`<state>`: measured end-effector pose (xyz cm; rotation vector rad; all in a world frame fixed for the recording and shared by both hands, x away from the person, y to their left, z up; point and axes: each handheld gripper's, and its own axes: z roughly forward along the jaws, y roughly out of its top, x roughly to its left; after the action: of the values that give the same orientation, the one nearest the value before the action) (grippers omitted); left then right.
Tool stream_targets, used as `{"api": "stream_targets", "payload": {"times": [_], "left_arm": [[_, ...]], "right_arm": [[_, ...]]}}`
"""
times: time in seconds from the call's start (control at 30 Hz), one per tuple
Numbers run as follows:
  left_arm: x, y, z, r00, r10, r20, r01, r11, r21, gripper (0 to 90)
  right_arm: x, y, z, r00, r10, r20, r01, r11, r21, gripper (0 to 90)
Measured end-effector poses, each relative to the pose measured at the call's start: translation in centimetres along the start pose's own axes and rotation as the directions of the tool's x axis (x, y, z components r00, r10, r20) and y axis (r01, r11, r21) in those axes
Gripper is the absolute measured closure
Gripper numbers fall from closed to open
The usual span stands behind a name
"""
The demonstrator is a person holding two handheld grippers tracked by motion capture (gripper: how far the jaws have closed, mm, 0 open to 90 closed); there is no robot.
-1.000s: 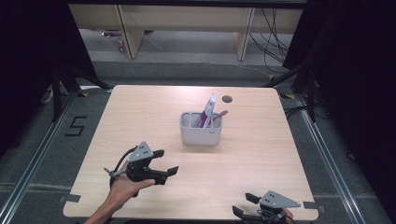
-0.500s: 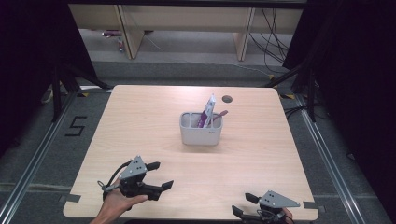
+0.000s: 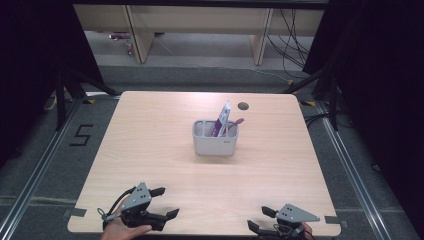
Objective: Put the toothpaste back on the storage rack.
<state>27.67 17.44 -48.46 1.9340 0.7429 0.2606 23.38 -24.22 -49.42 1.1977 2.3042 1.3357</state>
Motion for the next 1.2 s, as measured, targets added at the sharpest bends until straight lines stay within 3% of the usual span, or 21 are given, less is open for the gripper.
{"api": "stream_targets", "payload": {"times": [0.17, 0.23, 0.3, 0.5, 0.63, 0.67, 0.7, 0.73, 0.9, 1.2], "left_arm": [[-0.6, -1.0, -0.6, 1.0, 0.002, 0.0, -0.002, 0.9998, 0.021, 15.6], [-0.9, -1.3, -0.6, 0.9998, -0.006, 0.018, 0.005, 0.9998, 0.018, 15.6], [-1.2, -1.4, -0.9, 0.9996, 0.017, 0.023, -0.018, 0.9995, 0.027, 15.6], [-1.5, -1.8, -1.4, 0.9995, 0.021, 0.022, -0.022, 0.999, 0.039, 15.5], [-1.7, -2.3, -1.3, 0.9989, 0.047, 0.003, -0.047, 0.9957, 0.08, 15.4], [-1.7, -2.4, -1.3, 0.9988, 0.046, 0.018, -0.047, 0.9951, 0.087, 15.4], [-1.7, -2.4, -1.4, 0.9976, 0.069, 0.01, -0.07, 0.991, 0.114, 15.4], [-1.9, -2.6, -1.2, 0.9989, 0.044, 0.015, -0.045, 0.9943, 0.097, 15.4], [-1.9, -2.5, -1.3, 0.9979, 0.058, 0.027, -0.061, 0.9913, 0.117, 15.3], [-1.9, -2.7, -1.1, 0.9981, 0.057, 0.022, -0.06, 0.9922, 0.11, 15.3]], "right_arm": [[0.0, 0.0, 0.1, 1.0, -0.001, -0.004, 0.001, 1.0, -0.006, 29.7], [0.0, 0.0, 0.1, 1.0, 0.004, -0.001, -0.004, 1.0, -0.004, 29.7], [0.0, 0.0, 0.1, 1.0, 0.003, 0.002, -0.003, 1.0, -0.002, 29.7], [0.2, 0.0, 0.0, 0.9999, 0.007, 0.011, -0.007, 1.0, 0.0, 29.7], [0.2, 0.0, 0.1, 1.0, 0.002, 0.001, -0.002, 1.0, -0.008, 29.6], [0.2, 0.0, 0.1, 1.0, 0.002, 0.001, -0.002, 1.0, -0.008, 29.6], [0.2, 0.0, 0.2, 1.0, 0.003, -0.001, -0.003, 1.0, -0.006, 29.2], [0.2, 0.0, 0.3, 1.0, 0.005, 0.002, -0.005, 1.0, -0.008, 29.2], [0.2, 0.0, 0.0, 0.9999, 0.006, 0.01, -0.006, 1.0, -0.005, 27.8], [0.2, 0.0, 0.1, 1.0, 0.003, 0.003, -0.003, 0.9999, -0.011, 27.1]]}}
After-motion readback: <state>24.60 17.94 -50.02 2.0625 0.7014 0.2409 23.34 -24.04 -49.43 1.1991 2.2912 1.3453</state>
